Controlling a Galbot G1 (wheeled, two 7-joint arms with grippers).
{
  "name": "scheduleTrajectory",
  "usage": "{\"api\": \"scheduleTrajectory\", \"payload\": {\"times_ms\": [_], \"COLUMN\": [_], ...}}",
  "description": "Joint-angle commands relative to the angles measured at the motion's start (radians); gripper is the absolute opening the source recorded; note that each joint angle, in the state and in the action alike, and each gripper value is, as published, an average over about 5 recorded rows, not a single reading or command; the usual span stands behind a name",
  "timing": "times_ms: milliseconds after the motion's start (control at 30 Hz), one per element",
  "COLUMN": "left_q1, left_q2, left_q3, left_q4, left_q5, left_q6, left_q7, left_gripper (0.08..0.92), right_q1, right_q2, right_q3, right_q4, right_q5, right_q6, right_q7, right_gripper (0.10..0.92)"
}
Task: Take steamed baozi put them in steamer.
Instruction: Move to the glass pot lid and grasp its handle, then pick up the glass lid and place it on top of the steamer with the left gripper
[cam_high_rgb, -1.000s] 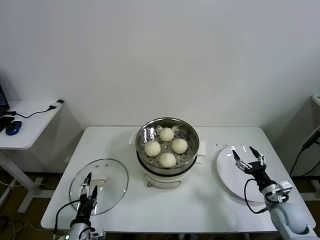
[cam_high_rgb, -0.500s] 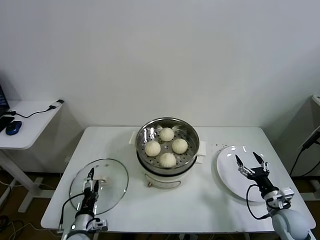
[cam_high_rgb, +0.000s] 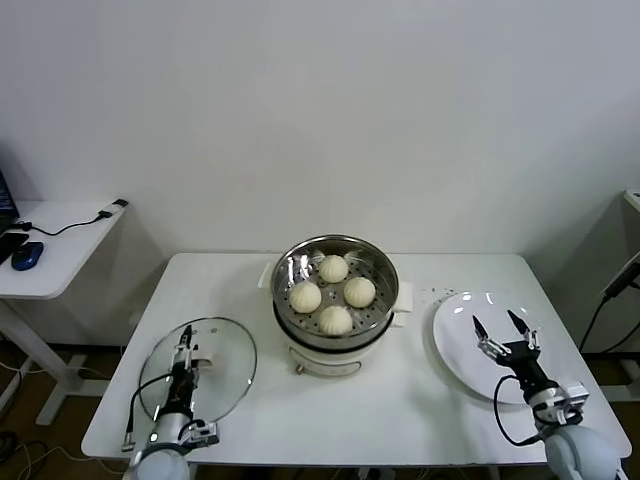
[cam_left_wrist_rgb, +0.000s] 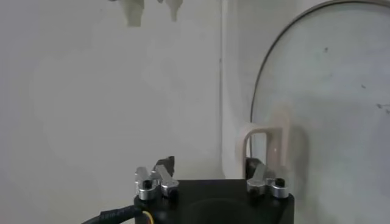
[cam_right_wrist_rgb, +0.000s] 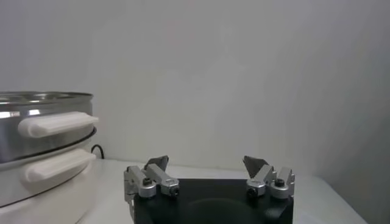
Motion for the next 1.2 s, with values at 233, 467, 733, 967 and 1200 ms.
{"api": "scheduleTrajectory", "payload": {"times_ms": [233,467,733,967,1200], "left_q1": [-0.025,0.007,0.109,0.186,0.13], "left_q2": [0.007,0.026,0.102,0.212,0.375], "left_q3": [-0.001,-0.003,-0.021,-0.022,0.083], "left_q4": [0.032,-0.057,-0.305,-0.543,-0.679], "left_q5": [-0.02,-0.047,-0.128,-0.185,-0.238], "left_q6": [-0.006,-0.008,0.032,0.19,0.413], "left_q7": [-0.02,-0.017,0.038,0.137,0.262], "left_gripper": [0.446,0.247,0.146,0.146,0.146], "right_q1": [0.003,0.008,0.025,0.05,0.084], "right_q2": [0.012,0.014,0.008,0.003,-0.01], "right_q3": [0.009,0.011,0.012,0.003,-0.02], "right_q4": [-0.02,-0.031,-0.048,-0.069,-0.088], "right_q5": [-0.022,-0.033,-0.035,-0.045,-0.062], "right_q6": [0.007,0.011,0.013,0.01,-0.002], "right_q7": [-0.007,-0.01,-0.011,-0.01,0.003], "right_gripper": [0.823,0.823,0.823,0.823,0.823]}}
